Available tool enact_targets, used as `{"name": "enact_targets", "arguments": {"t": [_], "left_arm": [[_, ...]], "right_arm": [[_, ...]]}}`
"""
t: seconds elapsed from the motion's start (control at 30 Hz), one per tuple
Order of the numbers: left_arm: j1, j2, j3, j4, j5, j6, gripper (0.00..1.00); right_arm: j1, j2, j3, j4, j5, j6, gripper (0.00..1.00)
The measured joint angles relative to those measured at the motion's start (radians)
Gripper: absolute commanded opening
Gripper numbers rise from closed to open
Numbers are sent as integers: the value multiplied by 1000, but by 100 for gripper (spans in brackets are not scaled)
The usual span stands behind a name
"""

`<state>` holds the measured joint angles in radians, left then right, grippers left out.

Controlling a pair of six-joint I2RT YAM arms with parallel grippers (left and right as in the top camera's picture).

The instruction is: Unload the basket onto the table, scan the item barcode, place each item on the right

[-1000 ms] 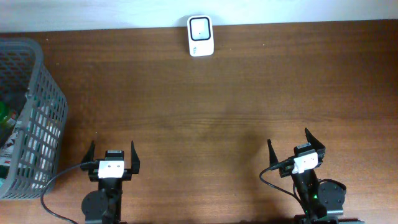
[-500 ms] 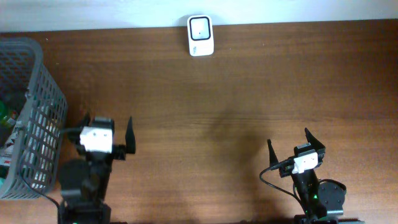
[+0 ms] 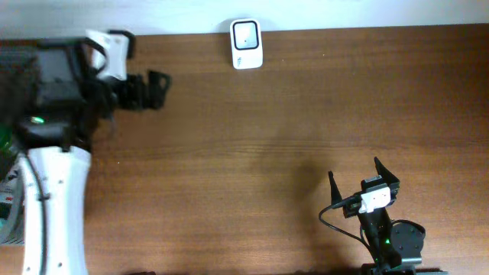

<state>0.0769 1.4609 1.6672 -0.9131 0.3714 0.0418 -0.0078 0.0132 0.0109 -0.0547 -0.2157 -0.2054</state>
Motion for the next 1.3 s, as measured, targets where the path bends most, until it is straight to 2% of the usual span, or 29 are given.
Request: {"name": "enact_targets", "arguments": {"t": [0.13, 0.17, 0.2, 0.23, 0.3, 0.33, 0.37, 0.43, 0.53, 0.67, 1.03, 1.07, 1.1, 1.13, 1.2, 1.3], "left_arm": [[225, 171, 534, -146, -56, -50, 100], [262, 189, 589, -158, -87, -61, 95], [346, 220, 642, -156, -184, -95, 89], [359, 225, 642, -158, -198, -105, 87], [475, 303, 648, -221, -354, -164, 86], [496, 327, 649, -243, -385, -177, 87], [518, 367, 640, -285, -441, -198, 87], [555, 423, 567, -265, -501, -228, 90], [611, 441, 363, -104, -546, -222, 94], [632, 452, 77, 167, -587, -146, 97], [632, 702, 32, 444, -619, -109, 100], [632, 714, 32, 462, -619, -109, 97], [632, 726, 32, 488, -619, -109, 87], [632, 737, 32, 502, -618, -108, 84], [632, 745, 31, 547, -618, -102, 56], [632, 745, 32, 562, -618, -102, 55]], "right_arm": [[0, -1, 0, 0, 0, 0, 98], [0, -1, 0, 0, 0, 0, 98], [0, -1, 0, 0, 0, 0, 98], [0, -1, 0, 0, 0, 0, 98], [0, -1, 0, 0, 0, 0, 99], [0, -1, 0, 0, 0, 0, 98], [0, -1, 0, 0, 0, 0, 98], [0, -1, 0, 0, 0, 0, 98], [0, -1, 0, 0, 0, 0, 98], [0, -1, 0, 0, 0, 0, 98], [0, -1, 0, 0, 0, 0, 98], [0, -1, 0, 0, 0, 0, 98], [0, -1, 0, 0, 0, 0, 98], [0, -1, 0, 0, 0, 0, 98], [0, -1, 0, 0, 0, 0, 98], [0, -1, 0, 0, 0, 0, 98]]}}
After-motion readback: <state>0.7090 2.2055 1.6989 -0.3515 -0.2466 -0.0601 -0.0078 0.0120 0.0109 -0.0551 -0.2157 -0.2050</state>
